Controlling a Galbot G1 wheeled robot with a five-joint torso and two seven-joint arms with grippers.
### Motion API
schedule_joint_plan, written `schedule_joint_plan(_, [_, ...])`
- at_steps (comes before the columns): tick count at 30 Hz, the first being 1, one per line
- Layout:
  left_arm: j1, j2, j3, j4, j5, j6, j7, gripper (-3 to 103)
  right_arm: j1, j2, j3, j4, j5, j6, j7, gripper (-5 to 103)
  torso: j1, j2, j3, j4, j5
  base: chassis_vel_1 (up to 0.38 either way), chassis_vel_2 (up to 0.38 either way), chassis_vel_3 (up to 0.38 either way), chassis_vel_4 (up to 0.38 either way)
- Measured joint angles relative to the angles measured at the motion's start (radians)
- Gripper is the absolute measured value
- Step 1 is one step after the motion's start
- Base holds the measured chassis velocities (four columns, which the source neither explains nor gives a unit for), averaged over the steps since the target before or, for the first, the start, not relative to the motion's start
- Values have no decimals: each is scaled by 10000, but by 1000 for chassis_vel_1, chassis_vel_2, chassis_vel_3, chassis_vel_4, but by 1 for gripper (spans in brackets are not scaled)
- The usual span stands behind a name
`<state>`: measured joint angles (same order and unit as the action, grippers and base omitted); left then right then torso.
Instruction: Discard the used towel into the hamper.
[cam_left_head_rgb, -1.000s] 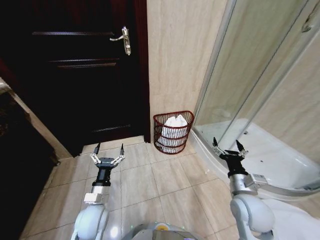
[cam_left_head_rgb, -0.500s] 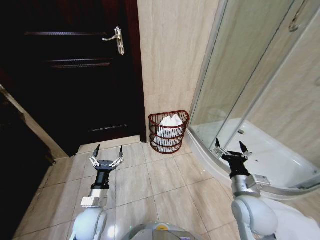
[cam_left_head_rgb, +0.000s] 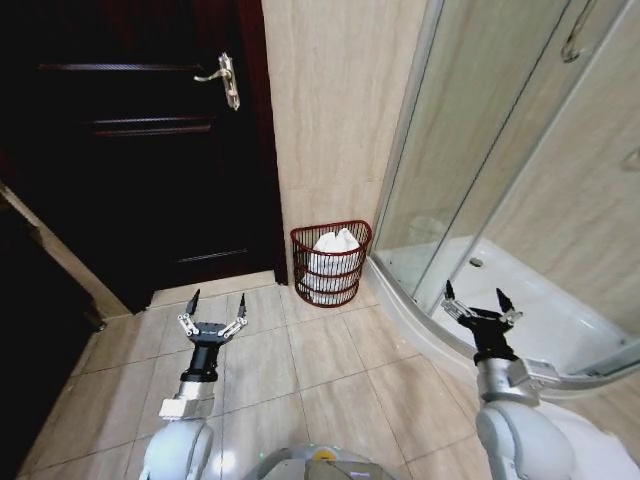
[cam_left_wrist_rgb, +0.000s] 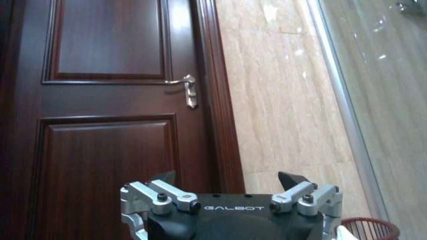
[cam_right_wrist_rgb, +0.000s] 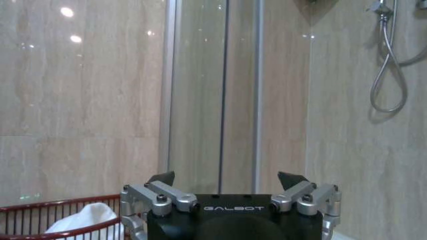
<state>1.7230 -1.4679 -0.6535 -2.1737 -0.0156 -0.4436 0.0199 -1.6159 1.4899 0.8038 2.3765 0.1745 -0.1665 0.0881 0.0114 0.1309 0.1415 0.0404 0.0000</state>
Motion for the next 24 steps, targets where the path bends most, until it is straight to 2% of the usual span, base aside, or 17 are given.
schedule_joint_plan(24, [643, -423, 79, -126, 817, -347, -74, 100, -229, -147, 156, 114, 300, 135, -27, 100, -25, -66, -41, 0, -1, -27, -27, -23, -20])
